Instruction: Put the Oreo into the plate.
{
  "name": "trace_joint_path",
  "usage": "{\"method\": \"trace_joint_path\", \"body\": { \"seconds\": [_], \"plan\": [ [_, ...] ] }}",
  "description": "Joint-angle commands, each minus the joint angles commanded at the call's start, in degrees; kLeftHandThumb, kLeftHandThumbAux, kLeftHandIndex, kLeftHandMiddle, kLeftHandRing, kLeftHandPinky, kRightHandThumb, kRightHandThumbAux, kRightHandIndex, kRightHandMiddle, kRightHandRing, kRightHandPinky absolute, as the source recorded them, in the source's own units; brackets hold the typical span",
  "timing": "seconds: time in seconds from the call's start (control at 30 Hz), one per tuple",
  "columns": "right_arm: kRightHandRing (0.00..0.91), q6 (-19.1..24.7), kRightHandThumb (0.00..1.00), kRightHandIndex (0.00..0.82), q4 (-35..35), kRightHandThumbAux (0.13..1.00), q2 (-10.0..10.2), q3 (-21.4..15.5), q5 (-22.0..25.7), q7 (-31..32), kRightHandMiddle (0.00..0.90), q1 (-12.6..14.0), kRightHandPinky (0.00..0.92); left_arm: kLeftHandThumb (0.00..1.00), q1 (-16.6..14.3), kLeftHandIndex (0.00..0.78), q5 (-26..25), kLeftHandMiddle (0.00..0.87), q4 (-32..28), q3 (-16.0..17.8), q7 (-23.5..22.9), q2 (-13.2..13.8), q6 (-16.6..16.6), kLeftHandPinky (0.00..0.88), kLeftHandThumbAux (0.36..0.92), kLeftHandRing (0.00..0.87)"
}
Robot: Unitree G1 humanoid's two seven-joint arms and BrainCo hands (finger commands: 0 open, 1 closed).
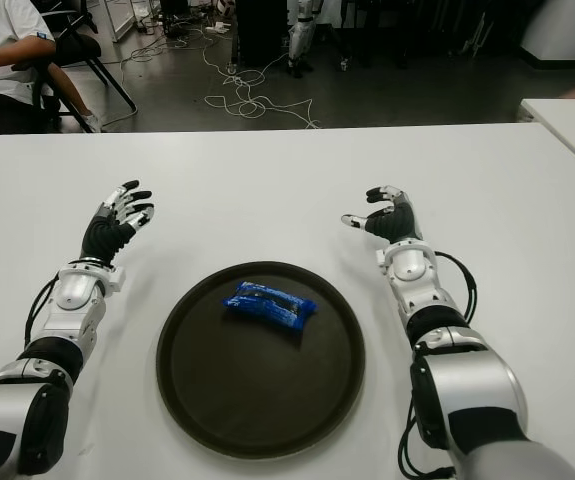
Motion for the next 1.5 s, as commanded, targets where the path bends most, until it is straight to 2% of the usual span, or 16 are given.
{"method": "trace_joint_path", "body": {
  "seconds": [0.23,0.6,0.87,1.07,1.5],
  "plan": [
    [0.472,-0.4,0.063,0.359,0.0,0.872,0.1,0.4,-0.5,-0.9,0.438,0.2,0.501,0.279,0.1,0.133,0.0,0.225,-0.1,-0.1,0.0,0.0,0.3,0.233,0.675,0.222],
    [0.476,-0.5,0.025,0.347,-0.1,0.855,0.2,0.9,-1.3,-2.1,0.437,0.2,0.5,0.292,-0.1,0.129,-0.2,0.221,-0.2,0.0,0.2,0.0,1.1,0.233,0.685,0.22],
    [0.466,-0.2,0.04,0.349,0.0,0.865,0.2,1.7,-1.8,-2.7,0.433,-0.1,0.488,0.285,-0.2,0.12,-0.1,0.211,-0.3,0.0,0.4,0.0,1.5,0.23,0.689,0.211],
    [0.487,-0.3,0.038,0.374,0.1,0.88,0.1,2.2,-2.4,-3.1,0.463,-0.2,0.506,0.285,-0.3,0.123,-0.2,0.216,-0.2,-0.1,0.2,0.0,1.5,0.229,0.696,0.213],
    [0.478,-0.4,0.055,0.36,0.4,0.859,0.0,2.7,-3.7,-4.4,0.447,-0.2,0.502,0.278,-0.6,0.124,-0.3,0.214,0.1,0.1,0.6,-0.1,2.0,0.228,0.7,0.213]
  ]
}}
